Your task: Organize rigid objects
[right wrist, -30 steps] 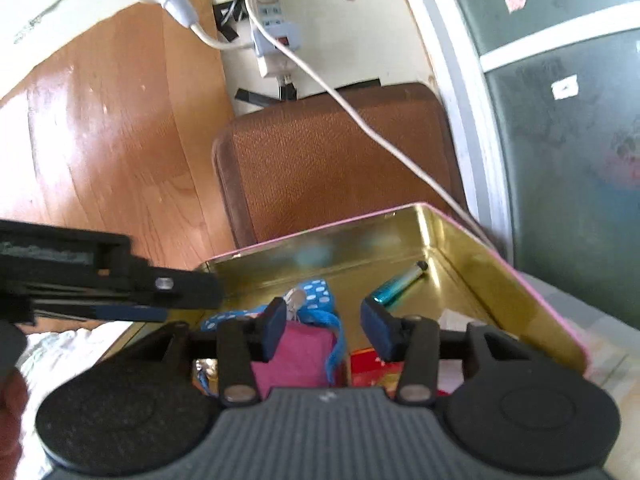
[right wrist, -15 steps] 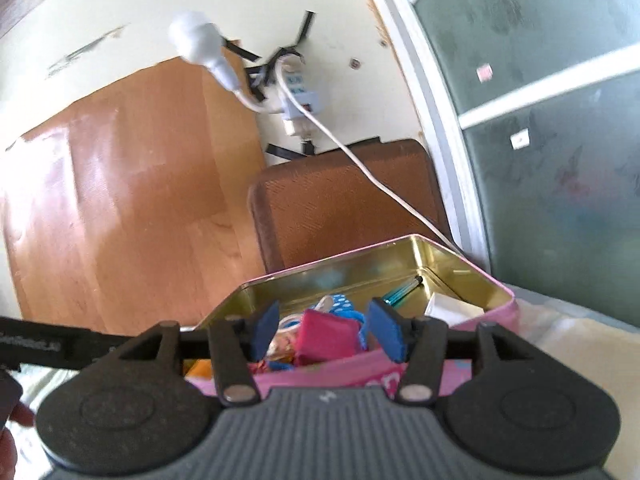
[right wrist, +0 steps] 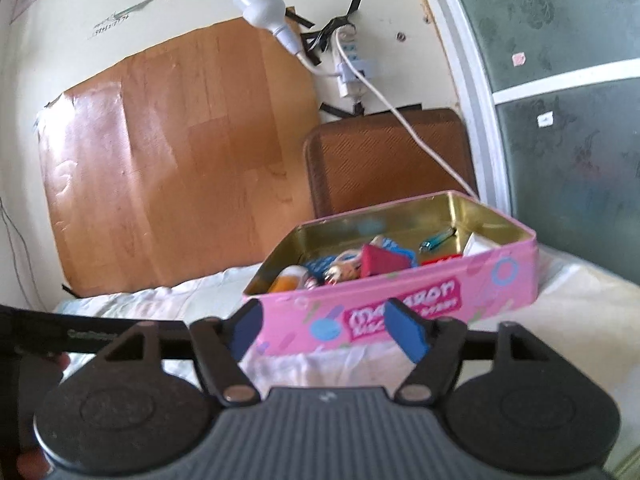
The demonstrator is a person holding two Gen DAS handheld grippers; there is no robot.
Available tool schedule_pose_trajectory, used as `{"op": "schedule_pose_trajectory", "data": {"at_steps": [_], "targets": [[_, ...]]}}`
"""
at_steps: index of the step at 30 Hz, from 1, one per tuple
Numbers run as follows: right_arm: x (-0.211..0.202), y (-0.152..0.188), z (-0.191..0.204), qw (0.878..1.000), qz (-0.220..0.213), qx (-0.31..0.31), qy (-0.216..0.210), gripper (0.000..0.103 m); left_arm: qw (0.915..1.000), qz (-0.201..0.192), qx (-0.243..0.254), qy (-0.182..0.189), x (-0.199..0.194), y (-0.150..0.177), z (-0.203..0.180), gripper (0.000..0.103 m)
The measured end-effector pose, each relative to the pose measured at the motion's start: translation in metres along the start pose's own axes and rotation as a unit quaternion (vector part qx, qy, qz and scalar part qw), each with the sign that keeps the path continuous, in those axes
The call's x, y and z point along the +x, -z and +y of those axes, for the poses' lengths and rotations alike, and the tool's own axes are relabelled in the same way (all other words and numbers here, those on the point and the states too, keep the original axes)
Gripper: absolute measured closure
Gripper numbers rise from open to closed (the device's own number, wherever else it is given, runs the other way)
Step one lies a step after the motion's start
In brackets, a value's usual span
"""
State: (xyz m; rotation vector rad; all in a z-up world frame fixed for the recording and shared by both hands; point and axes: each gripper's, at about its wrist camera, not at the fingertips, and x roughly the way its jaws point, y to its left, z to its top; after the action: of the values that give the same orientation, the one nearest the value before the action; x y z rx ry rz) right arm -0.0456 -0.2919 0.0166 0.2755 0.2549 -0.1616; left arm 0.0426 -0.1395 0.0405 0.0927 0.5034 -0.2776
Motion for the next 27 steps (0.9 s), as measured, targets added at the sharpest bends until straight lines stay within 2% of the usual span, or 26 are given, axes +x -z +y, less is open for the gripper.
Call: {"op": "schedule_pose_trajectory", "data": {"at_steps": [4,9,13,27], "targets": [[-0.006,0.003,0.013,1.000,-0.002,-0.018,-0.001,0.023,0.9998,-0.009,0.006,-0.016,-0.005,0.007,0.003,0.000],[-0.007,0.004,0.022,1.000,0.002,-0.028,-0.004,0.020,0.9962,-0.016,0.046,-0.072,-0.009,0.010,-0.003,0.000],[-0.006,0.005,0.025,1.000,0.009,-0.026,-0.007,0.020,0.9935,-0.012,0.068,-0.091,-0.011,0.011,-0.006,0.000],[-0.010,0.005,0.027,1.000,0.005,-0.029,-0.002,0.017,0.9969,0.002,0.053,-0.059,-0.013,0.010,-0.005,0.000]]}}
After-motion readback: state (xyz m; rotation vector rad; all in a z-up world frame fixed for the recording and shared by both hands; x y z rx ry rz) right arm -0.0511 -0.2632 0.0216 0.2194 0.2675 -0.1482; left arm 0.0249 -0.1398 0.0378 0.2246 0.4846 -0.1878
